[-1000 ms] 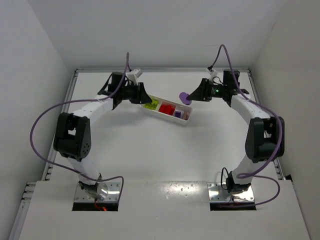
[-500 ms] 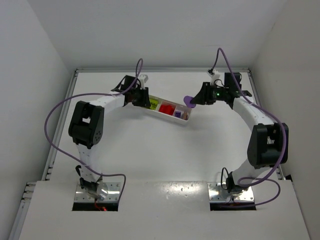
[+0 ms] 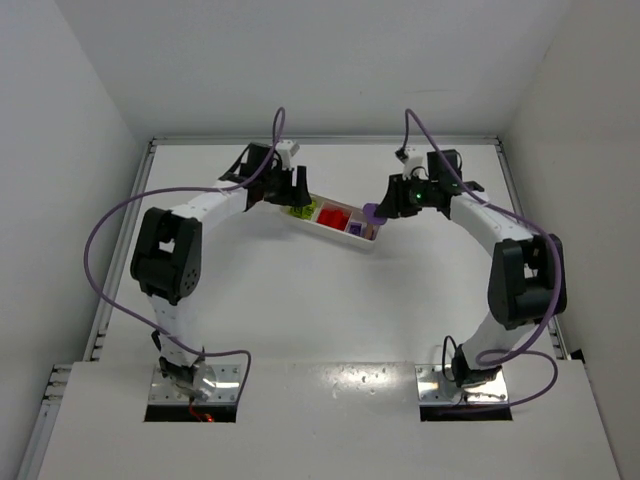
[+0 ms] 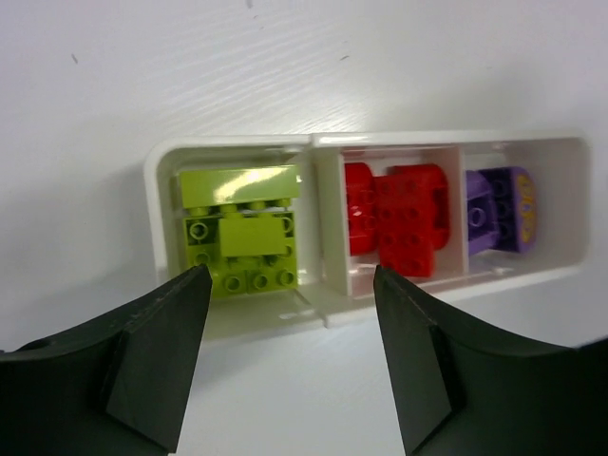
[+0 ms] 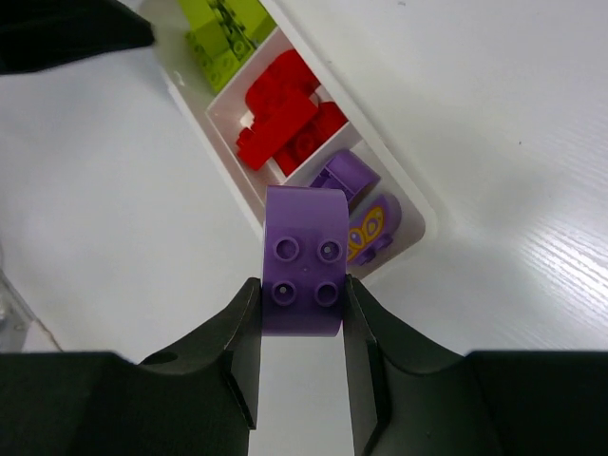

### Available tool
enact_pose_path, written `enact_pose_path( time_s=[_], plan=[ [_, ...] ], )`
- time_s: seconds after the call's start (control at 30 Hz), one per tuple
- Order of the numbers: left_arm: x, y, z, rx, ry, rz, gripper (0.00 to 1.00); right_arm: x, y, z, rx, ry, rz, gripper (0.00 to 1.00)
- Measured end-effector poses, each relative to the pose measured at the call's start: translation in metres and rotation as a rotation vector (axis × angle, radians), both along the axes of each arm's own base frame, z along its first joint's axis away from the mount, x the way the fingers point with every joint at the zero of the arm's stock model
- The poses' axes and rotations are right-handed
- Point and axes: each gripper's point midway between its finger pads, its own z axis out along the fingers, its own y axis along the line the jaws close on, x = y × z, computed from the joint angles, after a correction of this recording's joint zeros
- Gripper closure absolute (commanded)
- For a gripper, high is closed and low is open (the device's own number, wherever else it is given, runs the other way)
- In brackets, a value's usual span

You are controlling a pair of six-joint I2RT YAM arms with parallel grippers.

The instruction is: Sort the legos into containers by color

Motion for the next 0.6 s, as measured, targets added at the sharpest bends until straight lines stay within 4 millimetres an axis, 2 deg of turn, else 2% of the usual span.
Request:
enact_pose_path(
  time_s=[0.13, 0.17, 0.23, 0.27, 0.33, 0.43, 0.6],
  plan=[
    [-0.007, -0.007, 0.045, -0.041, -0.088, -0.024, 0.25, -0.001, 0.012, -0.02, -0.061, 0.02, 0.033, 1.0],
    [-0.008, -0.008, 0.06, -0.054, -0.121, -0.027, 0.2, -0.001, 0.015, -0.024, -0.076, 0.022, 0.041, 1.0],
    [-0.01, -0.008, 0.087, -0.074, -0.181, -0.031, 0.18, 0.001, 0.02, -0.028, -0.1, 0.018, 0.055, 0.99],
    [-0.01, -0.008, 0.099, -0.082, -0.208, -0.03, 0.14, 0.004, 0.021, -0.03, -0.112, 0.013, 0.057, 0.99],
    [-0.012, -0.006, 0.118, -0.092, -0.25, -0.028, 0.14, 0.009, 0.02, -0.035, -0.135, 0.007, 0.059, 0.97],
    [-0.013, -0.003, 0.124, -0.083, -0.27, -0.018, 0.13, 0.015, 0.019, -0.043, -0.167, 0.006, 0.057, 0.9],
    [-0.018, 0.005, 0.105, -0.035, -0.228, -0.001, 0.1, 0.023, 0.016, -0.055, -0.203, 0.016, 0.054, 0.79]
  ],
)
